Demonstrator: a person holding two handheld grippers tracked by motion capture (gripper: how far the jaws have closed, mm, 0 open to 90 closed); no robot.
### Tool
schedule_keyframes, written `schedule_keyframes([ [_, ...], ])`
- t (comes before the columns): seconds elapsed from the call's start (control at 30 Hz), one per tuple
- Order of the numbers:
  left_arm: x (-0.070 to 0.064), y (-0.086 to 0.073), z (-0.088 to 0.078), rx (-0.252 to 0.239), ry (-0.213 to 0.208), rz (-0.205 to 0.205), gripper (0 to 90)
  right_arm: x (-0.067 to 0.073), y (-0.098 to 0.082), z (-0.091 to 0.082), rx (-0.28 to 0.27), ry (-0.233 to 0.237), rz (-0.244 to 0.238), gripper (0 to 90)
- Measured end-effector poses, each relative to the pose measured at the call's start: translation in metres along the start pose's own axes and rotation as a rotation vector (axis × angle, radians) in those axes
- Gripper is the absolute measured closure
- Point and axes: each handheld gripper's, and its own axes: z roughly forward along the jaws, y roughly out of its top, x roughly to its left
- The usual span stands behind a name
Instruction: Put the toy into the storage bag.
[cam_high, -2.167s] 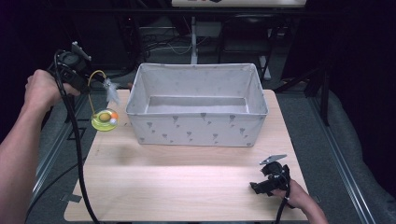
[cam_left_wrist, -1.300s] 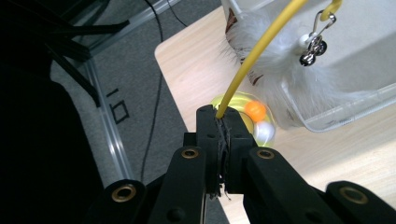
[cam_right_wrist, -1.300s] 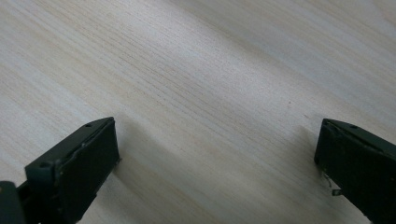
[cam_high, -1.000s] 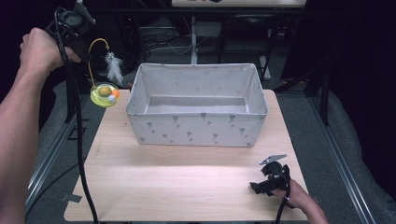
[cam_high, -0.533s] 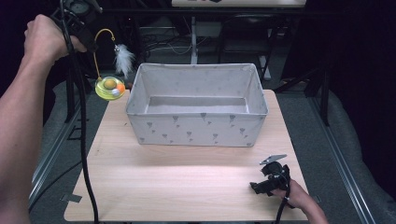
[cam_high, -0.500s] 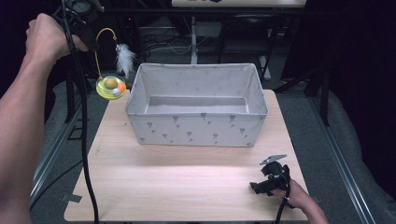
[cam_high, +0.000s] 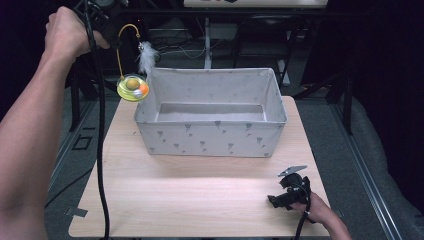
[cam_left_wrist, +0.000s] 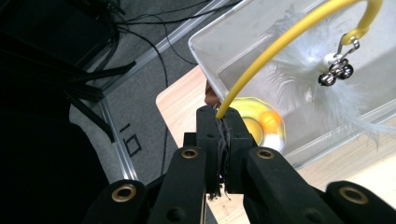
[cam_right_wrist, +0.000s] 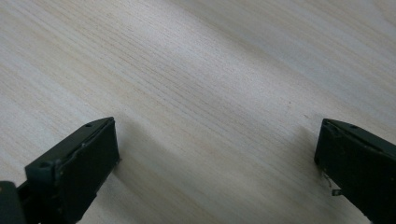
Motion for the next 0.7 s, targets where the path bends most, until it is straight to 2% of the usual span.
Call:
schedule_keyframes([
  [0.43, -0.019, 0.017, 0.005, -0.018, -0.038, 0.040, 88.4, 0.000, 0.000, 0.000, -0.006, 0.003, 0.003, 0.0],
  [0.57, -0.029, 0.022, 0.010, -0.020, -0.051, 0.062, 88.4, 0.000, 0.000, 0.000, -0.007, 0.002, 0.004, 0.0],
  [0.7, -0.033, 0.023, 0.014, -0.027, -0.070, 0.061, 88.4, 0.000, 0.000, 0.000, -0.005, 0.002, 0.003, 0.0],
])
